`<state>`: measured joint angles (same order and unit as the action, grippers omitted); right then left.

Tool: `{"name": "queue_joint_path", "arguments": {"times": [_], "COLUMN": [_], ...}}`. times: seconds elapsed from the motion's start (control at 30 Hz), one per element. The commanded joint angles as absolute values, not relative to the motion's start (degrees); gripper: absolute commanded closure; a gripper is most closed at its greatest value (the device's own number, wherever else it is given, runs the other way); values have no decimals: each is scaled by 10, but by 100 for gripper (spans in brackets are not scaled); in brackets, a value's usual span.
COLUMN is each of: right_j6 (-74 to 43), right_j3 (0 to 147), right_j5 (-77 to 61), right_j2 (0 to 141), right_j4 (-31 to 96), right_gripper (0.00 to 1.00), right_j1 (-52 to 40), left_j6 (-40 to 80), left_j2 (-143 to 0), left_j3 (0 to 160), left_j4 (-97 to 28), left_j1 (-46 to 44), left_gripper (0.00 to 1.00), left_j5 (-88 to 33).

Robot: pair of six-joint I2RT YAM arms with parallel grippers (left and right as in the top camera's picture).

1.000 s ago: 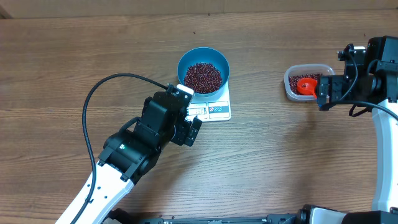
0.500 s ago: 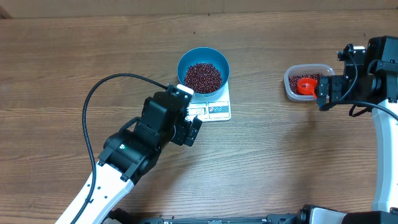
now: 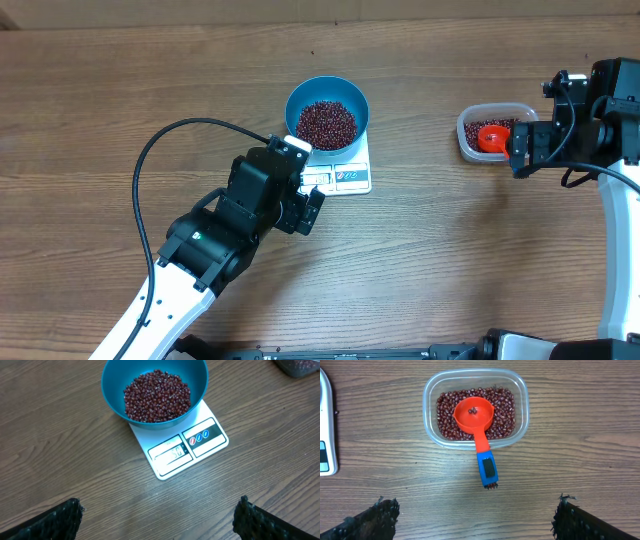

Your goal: Scoop item into bowl and weigh 150g on scale

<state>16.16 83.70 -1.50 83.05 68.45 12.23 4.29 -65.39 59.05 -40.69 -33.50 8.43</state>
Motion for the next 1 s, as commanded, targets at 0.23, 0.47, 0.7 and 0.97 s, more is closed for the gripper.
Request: {"name": "queue_joint_path", "arguments": {"times": [0.23,0.47,0.7,0.97], "right_j6": [164,164,164,164], "right_j3": [856,856,856,856], "right_j5": [-20,-20,-20,-20], "right_j2": [826,826,826,826], "right_j4": [682,682,682,682], "right_gripper": [0,0,0,0], "right_j1": [119,119,119,119], "left_j6": [45,105,218,280], "left_j2": [-656,-679,-754,-846], "left_j3": [590,590,590,590], "left_j4": [-423,-417,-411,-379], "left_j1": [-333,-334,-334,-335], "left_gripper": [0,0,0,0], "left_j5": [90,48,48,48]}}
